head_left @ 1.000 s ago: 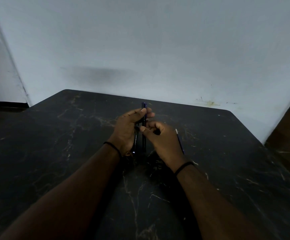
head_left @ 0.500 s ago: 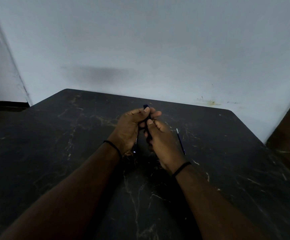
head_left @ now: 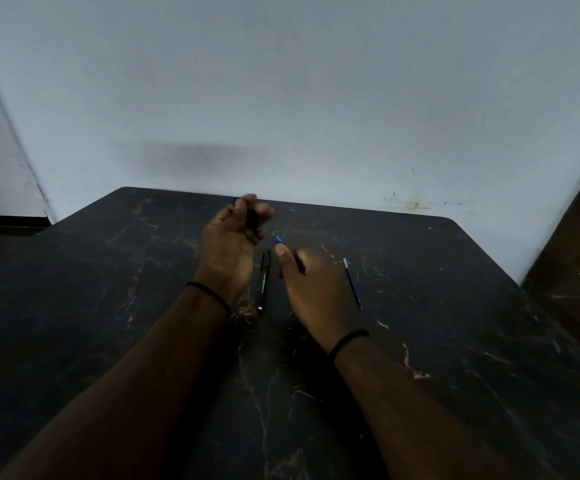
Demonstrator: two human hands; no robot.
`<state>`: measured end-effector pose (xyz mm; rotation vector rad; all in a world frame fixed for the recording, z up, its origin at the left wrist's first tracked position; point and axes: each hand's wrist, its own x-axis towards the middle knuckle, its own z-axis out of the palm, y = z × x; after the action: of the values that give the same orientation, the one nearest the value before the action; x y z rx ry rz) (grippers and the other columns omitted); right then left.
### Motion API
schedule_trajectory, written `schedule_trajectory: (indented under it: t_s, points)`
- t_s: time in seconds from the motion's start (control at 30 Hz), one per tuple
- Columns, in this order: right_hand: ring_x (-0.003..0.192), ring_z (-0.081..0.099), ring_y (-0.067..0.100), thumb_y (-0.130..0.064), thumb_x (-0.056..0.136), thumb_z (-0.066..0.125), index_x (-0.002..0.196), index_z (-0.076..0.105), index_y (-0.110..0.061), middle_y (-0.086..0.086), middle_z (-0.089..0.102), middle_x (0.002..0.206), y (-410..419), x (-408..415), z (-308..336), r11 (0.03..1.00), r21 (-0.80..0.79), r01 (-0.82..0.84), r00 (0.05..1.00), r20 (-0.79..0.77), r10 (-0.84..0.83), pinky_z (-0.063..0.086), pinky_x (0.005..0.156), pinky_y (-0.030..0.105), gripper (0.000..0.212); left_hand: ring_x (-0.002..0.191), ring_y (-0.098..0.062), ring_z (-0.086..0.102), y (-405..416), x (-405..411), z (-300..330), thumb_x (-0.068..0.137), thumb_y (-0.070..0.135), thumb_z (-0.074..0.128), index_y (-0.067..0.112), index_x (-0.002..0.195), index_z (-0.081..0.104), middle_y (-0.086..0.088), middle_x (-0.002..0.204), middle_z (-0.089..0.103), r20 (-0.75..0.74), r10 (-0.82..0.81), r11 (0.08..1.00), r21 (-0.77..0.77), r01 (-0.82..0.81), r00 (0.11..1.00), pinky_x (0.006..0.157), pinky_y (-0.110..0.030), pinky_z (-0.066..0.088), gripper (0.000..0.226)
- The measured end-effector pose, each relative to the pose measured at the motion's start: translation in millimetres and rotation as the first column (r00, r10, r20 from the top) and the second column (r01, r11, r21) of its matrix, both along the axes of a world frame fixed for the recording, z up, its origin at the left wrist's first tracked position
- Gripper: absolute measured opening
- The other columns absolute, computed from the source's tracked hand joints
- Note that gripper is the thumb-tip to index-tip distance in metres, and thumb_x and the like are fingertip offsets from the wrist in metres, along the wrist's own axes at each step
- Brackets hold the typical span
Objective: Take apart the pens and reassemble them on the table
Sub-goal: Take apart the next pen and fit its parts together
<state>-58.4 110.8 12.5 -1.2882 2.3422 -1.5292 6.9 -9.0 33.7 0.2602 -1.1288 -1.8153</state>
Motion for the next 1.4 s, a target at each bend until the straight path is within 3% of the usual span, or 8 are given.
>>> schedule_trajectory:
  t_s: [0.17,0.3,0.47,0.63,0.93,1.13,1.23,1.4]
  points:
    - [0.072,0.063,0.010,-0.037,0.103,0.043,0.100,0.053,-0.023,-0.004,0.069,0.081,-8.3,-9.8,-4.4,0.962,-0.270,0.034,0.998,0.063,-0.018,0.050,0.067,0.032,0.017,0.062,-0.013,0.057,-7.2,2.8,-10.8,0.101,0.003,0.036,0.021,0.107,0.059,0.001,0.069,0.054,0.194,0.123,0.989,-0.102,-0.104,0.973,0.059,-0.028,0.042,0.030]
    - [0.081,0.056,0.009,-0.032,0.097,0.058,0.099,0.063,-0.021,-0.006,0.060,0.091,-8.4,-15.4,-5.5,0.882,-0.453,0.128,0.991,0.018,-0.134,0.044,0.069,0.023,0.012,0.052,-0.005,0.040,19.3,-9.0,-8.6,0.101,0.010,0.040,0.016,0.100,0.067,0.014,0.058,0.048,0.477,0.097,0.915,-0.388,0.110,0.873,0.052,-0.020,0.033,0.028]
    - [0.080,0.062,0.013,-0.028,0.093,0.067,0.099,0.066,-0.020,0.000,0.066,0.088,-6.8,-24.6,-0.2,0.778,-0.578,0.248,0.952,0.296,-0.084,0.054,0.073,0.029,0.010,0.053,0.010,0.052,36.5,-9.8,-8.0,0.099,0.014,0.051,0.008,0.090,0.070,0.019,0.060,0.061,0.532,0.122,0.724,-0.625,0.292,0.838,0.055,-0.005,0.037,0.021]
    - [0.079,0.068,0.007,-0.022,0.093,0.067,0.104,0.070,-0.008,-0.003,0.072,0.084,-8.3,-27.3,-0.2,0.787,-0.560,0.260,0.906,0.424,0.003,0.057,0.074,0.029,0.018,0.052,0.008,0.052,35.7,-6.4,-9.1,0.096,0.010,0.055,-0.003,0.109,0.069,0.012,0.072,0.066,0.556,0.034,0.759,-0.555,0.340,0.831,0.056,-0.007,0.038,0.023]
    - [0.088,0.071,0.008,-0.010,0.101,0.052,0.114,0.065,-0.008,0.000,0.076,0.095,-3.0,-27.9,6.8,0.820,-0.558,0.126,0.834,0.507,0.216,0.057,0.081,0.030,0.019,0.051,0.001,0.039,37.3,-7.4,-9.1,0.101,0.018,0.049,0.010,0.092,0.065,0.015,0.059,0.054,0.617,-0.083,0.768,-0.460,0.445,0.782,0.053,-0.020,0.032,0.020]
    - [0.079,0.070,0.003,-0.009,0.099,0.055,0.119,0.059,-0.004,0.001,0.076,0.097,1.6,-31.8,10.2,0.823,-0.567,0.045,0.770,0.544,0.333,0.054,0.059,0.019,0.021,0.053,-0.005,0.040,35.0,-12.0,-15.5,0.101,0.021,0.048,0.012,0.080,0.063,0.003,0.065,0.049,0.587,0.062,0.761,-0.551,0.342,0.807,0.055,-0.022,0.034,0.027]
    - [0.092,0.070,0.005,-0.016,0.102,0.049,0.124,0.063,-0.009,0.003,0.074,0.112,4.5,-38.4,8.9,0.848,-0.524,-0.079,0.764,0.514,0.389,0.056,0.067,0.020,0.027,0.062,-0.008,0.041,31.8,-11.5,-16.3,0.103,0.019,0.042,0.015,0.074,0.056,-0.007,0.073,0.047,0.587,0.071,0.745,-0.569,0.349,0.806,0.059,-0.019,0.034,0.032]
    - [0.101,0.065,0.008,-0.019,0.102,0.050,0.120,0.067,-0.018,0.000,0.073,0.117,9.0,-51.2,7.6,0.867,-0.458,-0.199,0.735,0.516,0.441,0.047,0.087,0.034,0.025,0.051,0.008,0.044,30.1,-7.7,-13.4,0.104,0.014,0.035,0.006,0.078,0.052,0.014,0.054,0.050,0.672,0.035,0.697,-0.547,0.464,0.740,0.055,-0.005,0.033,0.032]
